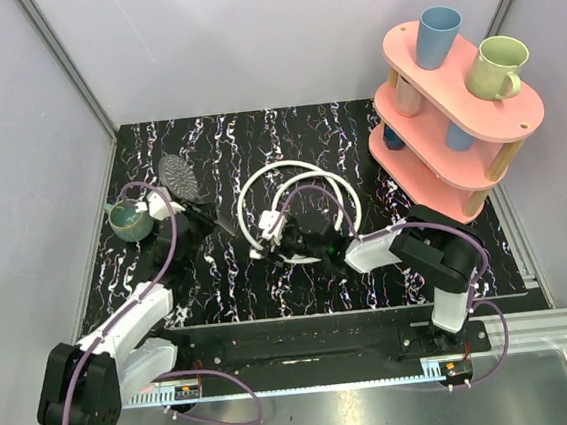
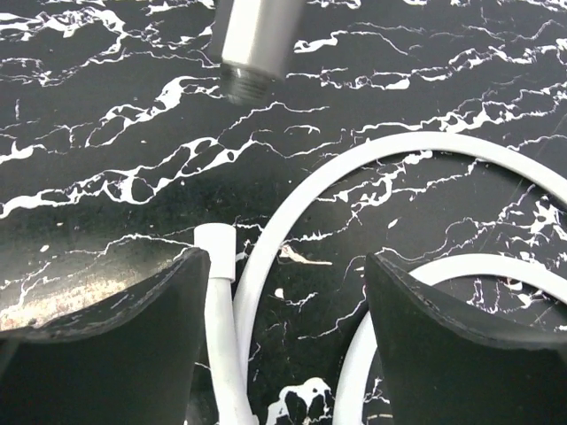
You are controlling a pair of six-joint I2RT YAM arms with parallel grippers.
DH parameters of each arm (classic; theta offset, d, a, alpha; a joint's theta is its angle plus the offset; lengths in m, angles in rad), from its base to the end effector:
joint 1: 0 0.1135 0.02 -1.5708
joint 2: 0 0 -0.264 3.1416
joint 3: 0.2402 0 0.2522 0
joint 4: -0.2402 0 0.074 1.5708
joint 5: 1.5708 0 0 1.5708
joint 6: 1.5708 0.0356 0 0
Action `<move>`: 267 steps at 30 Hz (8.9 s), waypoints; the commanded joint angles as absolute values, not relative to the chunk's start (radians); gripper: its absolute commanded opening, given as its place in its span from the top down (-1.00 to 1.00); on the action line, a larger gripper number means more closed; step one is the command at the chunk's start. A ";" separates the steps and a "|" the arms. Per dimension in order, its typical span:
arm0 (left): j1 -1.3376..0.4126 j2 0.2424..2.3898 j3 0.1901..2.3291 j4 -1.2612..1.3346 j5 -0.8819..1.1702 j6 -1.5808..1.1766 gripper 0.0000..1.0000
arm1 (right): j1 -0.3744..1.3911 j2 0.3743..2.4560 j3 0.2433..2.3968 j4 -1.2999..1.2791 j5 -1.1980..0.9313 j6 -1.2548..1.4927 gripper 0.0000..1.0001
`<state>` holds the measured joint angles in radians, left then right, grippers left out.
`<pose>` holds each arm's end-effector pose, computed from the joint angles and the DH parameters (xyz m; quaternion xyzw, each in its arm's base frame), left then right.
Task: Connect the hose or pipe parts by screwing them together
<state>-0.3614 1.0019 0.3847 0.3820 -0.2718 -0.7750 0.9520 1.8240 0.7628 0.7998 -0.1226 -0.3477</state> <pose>0.2069 -0.0680 0.2178 -0.2418 0.7441 -0.2405 0.5744 0.2074 0.2987 0.1563 -0.5088 0.6078 0.2272 0.5658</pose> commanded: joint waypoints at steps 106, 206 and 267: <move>-0.244 0.951 0.681 -0.334 -0.342 -1.012 1.00 | 0.937 1.965 0.818 0.977 -0.469 -0.489 1.00; -0.249 1.031 0.356 1.644 0.229 -1.048 1.00 | 0.847 1.634 0.856 1.430 -0.279 -0.245 1.00; -0.305 1.095 0.503 1.667 0.534 -0.968 1.00 | 0.569 1.755 1.144 1.548 -0.782 0.871 1.00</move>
